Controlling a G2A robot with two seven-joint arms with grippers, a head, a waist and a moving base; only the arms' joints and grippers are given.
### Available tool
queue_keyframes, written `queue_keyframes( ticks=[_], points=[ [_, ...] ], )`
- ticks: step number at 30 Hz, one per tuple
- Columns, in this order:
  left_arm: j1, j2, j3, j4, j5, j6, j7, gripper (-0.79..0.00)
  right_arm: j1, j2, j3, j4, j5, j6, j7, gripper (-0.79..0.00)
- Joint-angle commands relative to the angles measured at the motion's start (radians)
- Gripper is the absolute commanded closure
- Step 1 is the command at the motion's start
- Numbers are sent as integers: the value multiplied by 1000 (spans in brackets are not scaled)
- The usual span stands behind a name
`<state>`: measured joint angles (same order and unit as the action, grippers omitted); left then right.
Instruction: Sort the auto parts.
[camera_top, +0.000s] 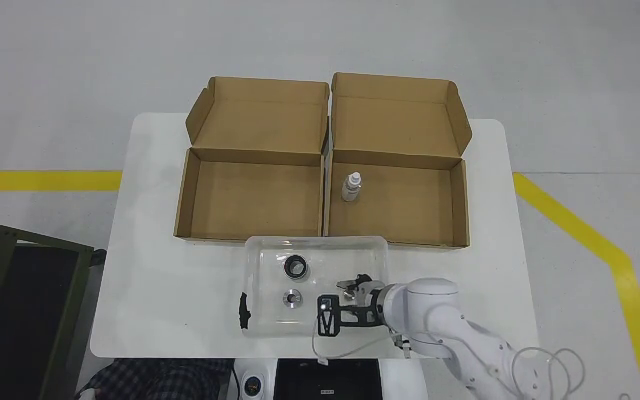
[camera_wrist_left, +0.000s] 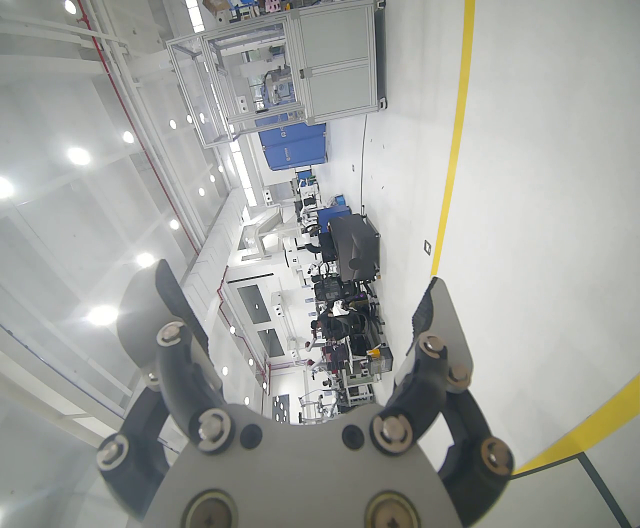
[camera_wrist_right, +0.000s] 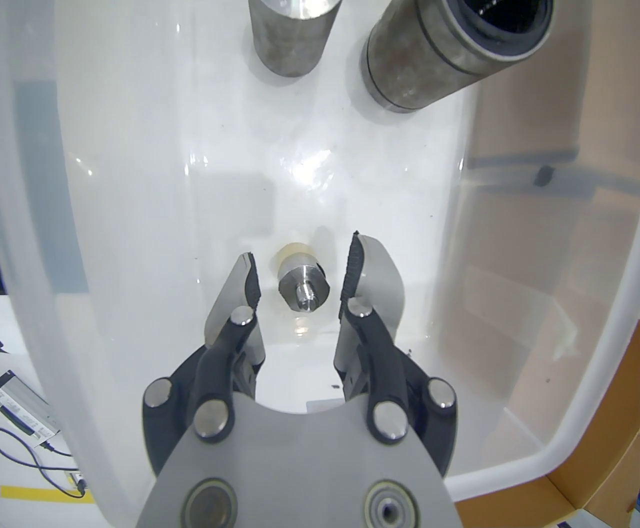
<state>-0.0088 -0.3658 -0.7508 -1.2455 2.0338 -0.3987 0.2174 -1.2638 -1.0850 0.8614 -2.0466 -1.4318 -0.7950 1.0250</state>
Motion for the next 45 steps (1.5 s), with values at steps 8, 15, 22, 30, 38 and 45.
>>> queue_keyframes(
  ticks=[8, 15, 22, 30, 38, 45],
  points=[
    [0, 0, 0, 0, 0, 0, 0, -785, 17, 4, -14, 7, 3, 6, 6, 0],
    [0, 0, 0, 0, 0, 0, 0, -785, 25, 8, -21, 9, 36, 1, 1, 0],
    [0, 0, 0, 0, 0, 0, 0, -785, 19, 15, 0, -7, 63, 4, -44, 0],
    [0, 0, 0, 0, 0, 0, 0, -785, -20, 31, 81, -30, 62, 22, -197, 0],
    [0, 0, 0, 0, 0, 0, 0, -785, -102, 52, 189, -20, 21, 59, -454, 0],
    [0, 0, 0, 0, 0, 0, 0, -785, -191, 68, 295, 11, 35, 85, -727, 0]
  ],
)
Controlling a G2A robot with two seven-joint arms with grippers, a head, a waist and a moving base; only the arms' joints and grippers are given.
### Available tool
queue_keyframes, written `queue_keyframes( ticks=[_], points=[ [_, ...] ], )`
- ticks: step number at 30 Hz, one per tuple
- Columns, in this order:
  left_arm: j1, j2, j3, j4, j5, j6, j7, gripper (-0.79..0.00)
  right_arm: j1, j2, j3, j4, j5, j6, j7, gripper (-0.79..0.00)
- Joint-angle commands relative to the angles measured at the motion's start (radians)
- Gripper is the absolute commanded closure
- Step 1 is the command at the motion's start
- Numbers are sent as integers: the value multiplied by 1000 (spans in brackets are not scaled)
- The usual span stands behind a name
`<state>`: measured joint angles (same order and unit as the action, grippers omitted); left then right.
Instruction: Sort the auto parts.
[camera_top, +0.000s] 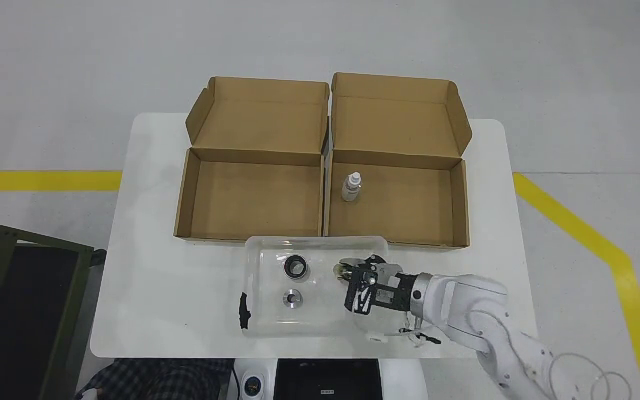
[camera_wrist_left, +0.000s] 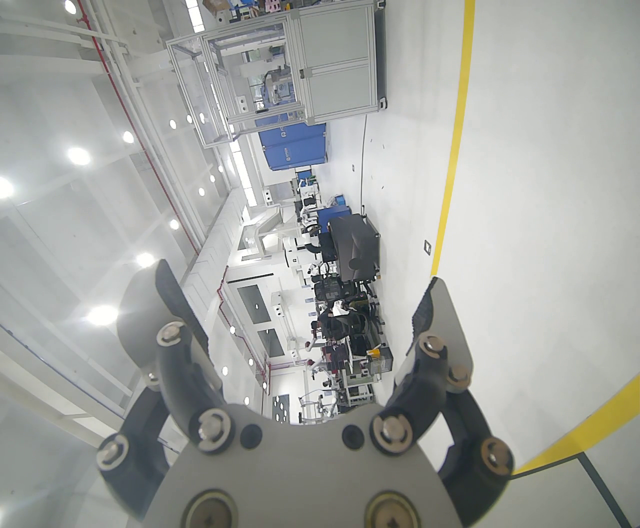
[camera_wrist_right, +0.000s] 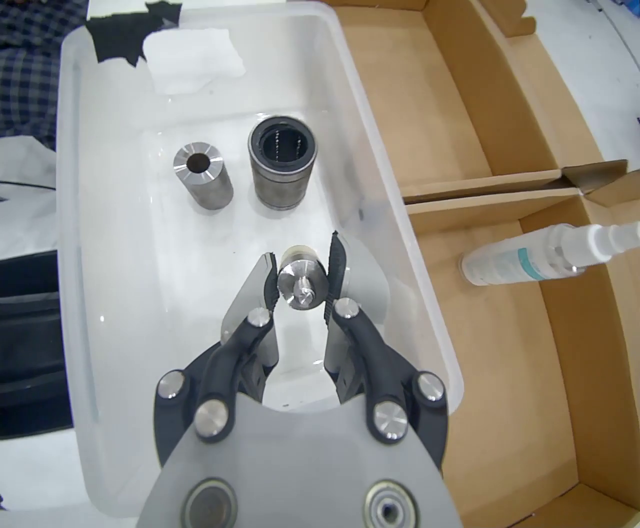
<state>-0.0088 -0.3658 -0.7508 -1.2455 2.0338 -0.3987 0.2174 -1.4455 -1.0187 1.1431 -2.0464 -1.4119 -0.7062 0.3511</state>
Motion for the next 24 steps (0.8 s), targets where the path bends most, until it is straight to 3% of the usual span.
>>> queue_keyframes(
  ticks=[1, 11, 24],
  points=[
    [0, 0, 0, 0, 0, 0, 0, -785, -12, 4, 27, 13, -3, -11, -73, 0],
    [0, 0, 0, 0, 0, 0, 0, -785, -58, 9, 106, 66, 64, 24, -363, 0],
    [0, 0, 0, 0, 0, 0, 0, -785, -52, 2, 138, 103, 158, 51, -543, 0]
  ],
)
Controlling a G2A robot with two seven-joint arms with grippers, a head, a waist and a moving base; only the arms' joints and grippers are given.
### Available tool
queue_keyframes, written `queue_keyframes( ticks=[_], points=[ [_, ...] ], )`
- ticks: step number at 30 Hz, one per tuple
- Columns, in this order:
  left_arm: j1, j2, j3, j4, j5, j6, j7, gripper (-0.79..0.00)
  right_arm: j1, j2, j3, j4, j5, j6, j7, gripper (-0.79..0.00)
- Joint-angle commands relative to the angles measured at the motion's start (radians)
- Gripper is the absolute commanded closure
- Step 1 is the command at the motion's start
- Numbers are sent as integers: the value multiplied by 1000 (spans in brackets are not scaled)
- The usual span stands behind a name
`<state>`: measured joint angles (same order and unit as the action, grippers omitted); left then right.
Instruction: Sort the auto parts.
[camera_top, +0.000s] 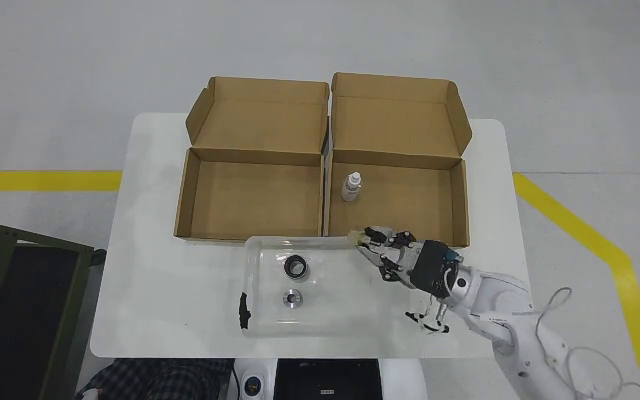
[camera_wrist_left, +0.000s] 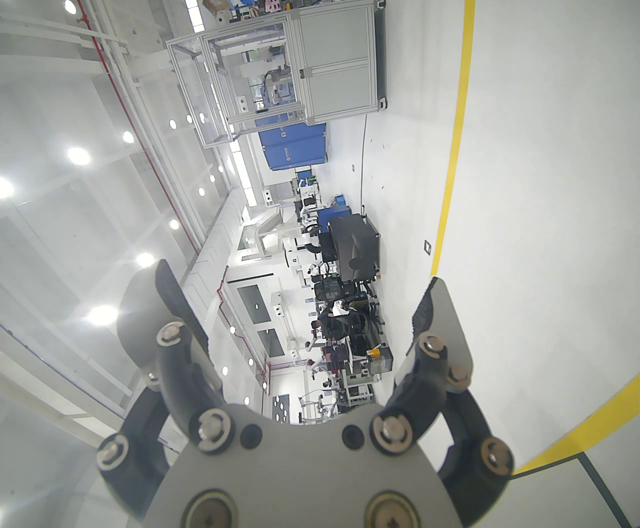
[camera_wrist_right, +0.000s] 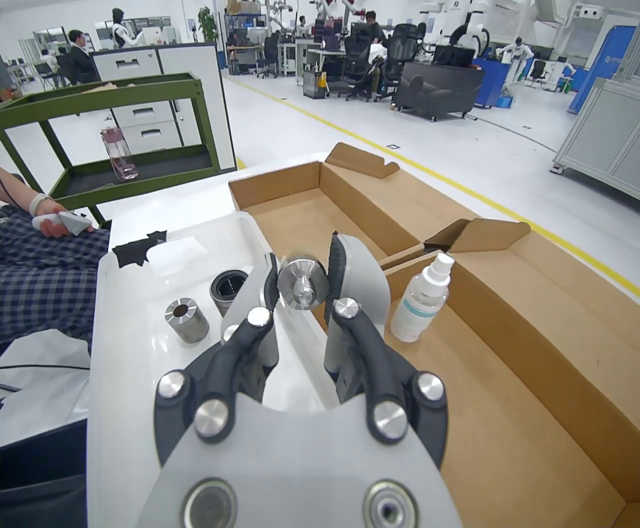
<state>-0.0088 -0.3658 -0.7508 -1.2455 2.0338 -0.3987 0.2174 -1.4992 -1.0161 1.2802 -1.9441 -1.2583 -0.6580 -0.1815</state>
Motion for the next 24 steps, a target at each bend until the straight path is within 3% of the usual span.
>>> queue_keyframes(
  ticks=[1, 11, 24],
  points=[
    [0, 0, 0, 0, 0, 0, 0, -785, 3, -1, 3, 0, 9, 8, -23, 0],
    [0, 0, 0, 0, 0, 0, 0, -785, -11, -10, 18, -30, 37, 65, -139, 0],
    [0, 0, 0, 0, 0, 0, 0, -785, -17, -13, 22, -63, 22, 25, -206, 0]
  ],
)
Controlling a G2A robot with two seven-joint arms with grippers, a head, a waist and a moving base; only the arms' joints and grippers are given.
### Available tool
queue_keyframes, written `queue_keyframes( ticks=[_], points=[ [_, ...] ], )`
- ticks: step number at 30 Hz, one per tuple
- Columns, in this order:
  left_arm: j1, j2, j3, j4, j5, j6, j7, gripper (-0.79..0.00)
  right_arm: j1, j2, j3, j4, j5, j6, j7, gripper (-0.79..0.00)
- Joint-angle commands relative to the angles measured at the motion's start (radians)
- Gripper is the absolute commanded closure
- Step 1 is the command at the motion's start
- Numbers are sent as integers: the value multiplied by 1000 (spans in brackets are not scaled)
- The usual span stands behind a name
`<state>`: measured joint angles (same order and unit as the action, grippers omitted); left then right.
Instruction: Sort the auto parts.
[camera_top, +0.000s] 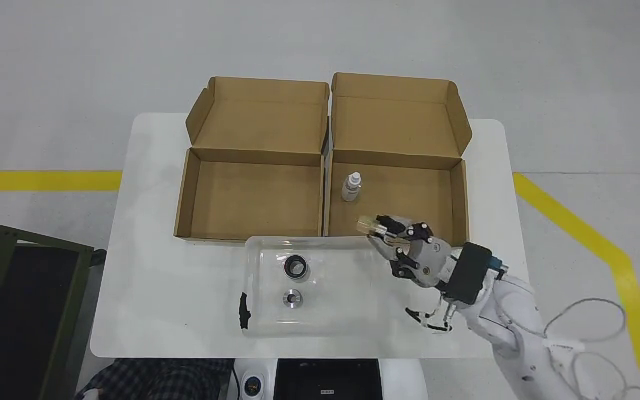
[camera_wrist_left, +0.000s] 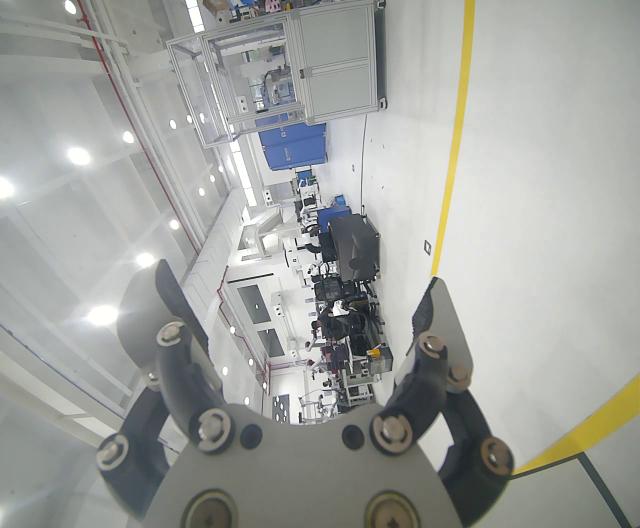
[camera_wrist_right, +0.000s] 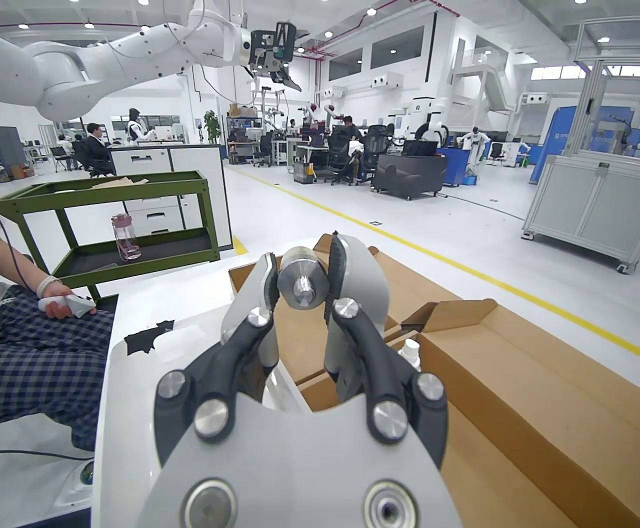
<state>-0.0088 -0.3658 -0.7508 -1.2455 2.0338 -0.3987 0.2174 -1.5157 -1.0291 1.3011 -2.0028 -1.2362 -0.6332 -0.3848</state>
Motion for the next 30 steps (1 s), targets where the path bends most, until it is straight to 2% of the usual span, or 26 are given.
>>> queue_keyframes(
  ticks=[1, 18, 22, 30],
  points=[
    [0, 0, 0, 0, 0, 0, 0, -785, -1, -1, 2, -9, 0, 0, -6, 0],
    [0, 0, 0, 0, 0, 0, 0, -785, 14, -5, 0, -34, -49, -15, 7, 0],
    [0, 0, 0, 0, 0, 0, 0, -785, 23, -3, -4, -27, -79, -33, 92, 0],
    [0, 0, 0, 0, 0, 0, 0, -785, 79, 3, 19, -11, -42, -81, 328, 0]
  ],
)
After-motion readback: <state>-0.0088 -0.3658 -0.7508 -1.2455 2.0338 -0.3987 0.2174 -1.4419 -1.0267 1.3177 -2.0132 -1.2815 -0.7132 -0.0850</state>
